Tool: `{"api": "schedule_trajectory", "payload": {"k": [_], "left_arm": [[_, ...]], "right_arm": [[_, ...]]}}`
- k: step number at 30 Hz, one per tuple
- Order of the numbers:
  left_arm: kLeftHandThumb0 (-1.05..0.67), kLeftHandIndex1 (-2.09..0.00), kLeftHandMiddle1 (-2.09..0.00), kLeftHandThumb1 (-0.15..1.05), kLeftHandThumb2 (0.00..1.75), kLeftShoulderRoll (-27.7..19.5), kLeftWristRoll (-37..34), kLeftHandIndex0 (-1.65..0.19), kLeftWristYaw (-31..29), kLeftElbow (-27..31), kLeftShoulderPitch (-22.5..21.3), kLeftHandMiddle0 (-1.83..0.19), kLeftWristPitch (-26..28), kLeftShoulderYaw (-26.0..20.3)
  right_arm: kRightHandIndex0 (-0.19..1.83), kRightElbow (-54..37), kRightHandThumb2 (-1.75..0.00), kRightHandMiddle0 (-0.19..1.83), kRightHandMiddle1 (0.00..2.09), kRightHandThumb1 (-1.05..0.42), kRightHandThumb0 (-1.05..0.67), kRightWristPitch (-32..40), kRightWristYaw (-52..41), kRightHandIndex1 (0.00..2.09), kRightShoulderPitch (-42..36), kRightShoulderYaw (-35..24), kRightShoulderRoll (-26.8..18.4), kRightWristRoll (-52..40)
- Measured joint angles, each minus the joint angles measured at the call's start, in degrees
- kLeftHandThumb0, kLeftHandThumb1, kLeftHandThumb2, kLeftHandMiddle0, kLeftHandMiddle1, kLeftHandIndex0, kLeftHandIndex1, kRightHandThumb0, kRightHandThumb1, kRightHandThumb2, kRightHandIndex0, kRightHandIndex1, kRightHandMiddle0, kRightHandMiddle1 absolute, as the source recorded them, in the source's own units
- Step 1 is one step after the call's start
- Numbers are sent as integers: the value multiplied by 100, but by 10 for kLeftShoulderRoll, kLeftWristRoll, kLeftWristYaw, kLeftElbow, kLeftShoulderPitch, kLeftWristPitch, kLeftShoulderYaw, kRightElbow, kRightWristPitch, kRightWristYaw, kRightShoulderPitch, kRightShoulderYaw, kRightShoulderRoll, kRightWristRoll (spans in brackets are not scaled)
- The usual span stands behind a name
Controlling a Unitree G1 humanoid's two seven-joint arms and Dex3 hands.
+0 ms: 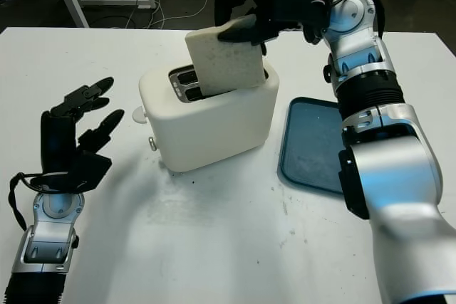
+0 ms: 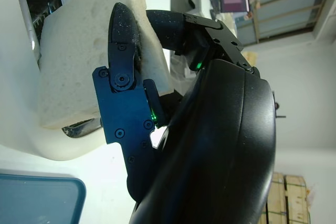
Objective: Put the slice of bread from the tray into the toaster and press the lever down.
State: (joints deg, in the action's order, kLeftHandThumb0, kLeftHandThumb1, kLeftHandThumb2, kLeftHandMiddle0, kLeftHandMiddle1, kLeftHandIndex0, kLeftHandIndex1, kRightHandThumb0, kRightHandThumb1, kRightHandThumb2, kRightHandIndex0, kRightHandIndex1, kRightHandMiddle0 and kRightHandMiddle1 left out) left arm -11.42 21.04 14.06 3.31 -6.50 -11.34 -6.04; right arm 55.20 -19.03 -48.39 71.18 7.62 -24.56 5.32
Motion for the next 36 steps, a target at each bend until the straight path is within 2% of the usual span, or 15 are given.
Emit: {"api": "schedule_trajectory", "payload": {"k": [15,26,36], "left_arm": [[-55,0,-66,92,22,3,1,-79,2,0,0,-59,0,2],[-56,-1,-69,92,21,7,2,-80,2,0,0,-59,1,5],[-57,0,-68,92,22,9,11,-80,9,0,0,-60,6,6]], "right_arm": [[115,8,-36,91,175,-92,-48,-45,-23,175,0,-5,22,-3],[113,-52,-31,90,175,-92,-46,-43,-7,175,-7,17,47,11],[113,-62,-25,88,175,-92,-47,-77,-2,175,-19,21,68,11]]}}
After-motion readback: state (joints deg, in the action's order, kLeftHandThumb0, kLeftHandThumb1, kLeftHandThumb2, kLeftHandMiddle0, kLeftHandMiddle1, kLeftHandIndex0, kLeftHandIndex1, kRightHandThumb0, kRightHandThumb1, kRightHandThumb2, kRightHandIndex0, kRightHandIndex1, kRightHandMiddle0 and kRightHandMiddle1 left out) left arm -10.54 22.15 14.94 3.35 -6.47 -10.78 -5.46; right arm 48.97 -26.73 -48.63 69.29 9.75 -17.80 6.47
